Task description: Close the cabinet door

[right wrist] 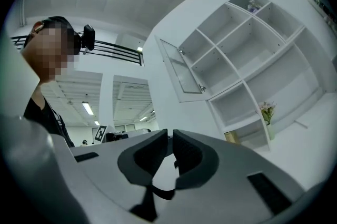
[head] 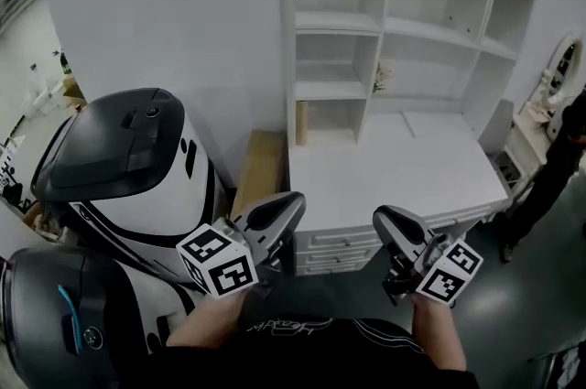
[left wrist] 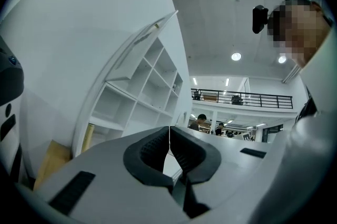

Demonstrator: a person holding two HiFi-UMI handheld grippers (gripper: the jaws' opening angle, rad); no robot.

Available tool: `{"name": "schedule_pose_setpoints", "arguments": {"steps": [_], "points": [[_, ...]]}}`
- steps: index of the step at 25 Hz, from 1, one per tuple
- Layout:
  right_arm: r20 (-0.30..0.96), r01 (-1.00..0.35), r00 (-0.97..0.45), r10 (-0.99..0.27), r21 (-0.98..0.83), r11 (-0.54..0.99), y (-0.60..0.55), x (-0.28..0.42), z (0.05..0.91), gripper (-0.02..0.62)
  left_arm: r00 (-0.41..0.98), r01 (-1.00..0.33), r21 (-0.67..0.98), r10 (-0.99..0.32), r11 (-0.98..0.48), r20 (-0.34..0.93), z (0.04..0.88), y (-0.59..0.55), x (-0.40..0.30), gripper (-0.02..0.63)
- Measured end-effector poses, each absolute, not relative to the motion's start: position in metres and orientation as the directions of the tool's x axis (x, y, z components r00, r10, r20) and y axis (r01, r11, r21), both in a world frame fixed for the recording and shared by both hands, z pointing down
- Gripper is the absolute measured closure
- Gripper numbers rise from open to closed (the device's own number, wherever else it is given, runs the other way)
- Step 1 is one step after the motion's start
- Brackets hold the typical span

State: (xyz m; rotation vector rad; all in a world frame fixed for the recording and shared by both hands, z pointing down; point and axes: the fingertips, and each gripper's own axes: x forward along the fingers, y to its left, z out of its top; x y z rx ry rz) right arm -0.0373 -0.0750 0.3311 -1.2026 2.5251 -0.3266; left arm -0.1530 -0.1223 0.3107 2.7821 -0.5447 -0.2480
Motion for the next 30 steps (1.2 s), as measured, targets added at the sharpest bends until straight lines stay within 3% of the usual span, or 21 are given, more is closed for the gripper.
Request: {"name": "schedule_pose_setpoints", "arguments": {"steps": [14,20,26,30], "points": [[-0.134,-0.734,-0.573,-0.809,-0.356,0.579,-0.178,-0.004,0.335,0.537,0.879,-0.395,0.138,-0.417,-0.908,-0.232,0.240,-0.267,-0.150,0.575],[-0.206,-0.708,-0.608,-0.767,-0.296,0.641,-0.180,-0.009,0.305,0.537,0.875,-0.399,0.026,-0.389,-0.917,-0.289,0.207,-0.283,-0.143,0.491],[-0.242,-0.652,-0.660,-0.711,-0.284,0.703,-0.190,-0.006,0.290,0.537,0.883,-0.405,-0.013,-0.387,-0.914,-0.265,0.189,-0.301,-0.133,0.381],[-0.248,-0.623,-0.685,-0.685,-0.286,0.728,-0.202,0.003,0.291,0.537,0.873,-0.425,-0.018,-0.405,-0.905,-0.272,0.183,-0.316,-0.131,0.402]]}}
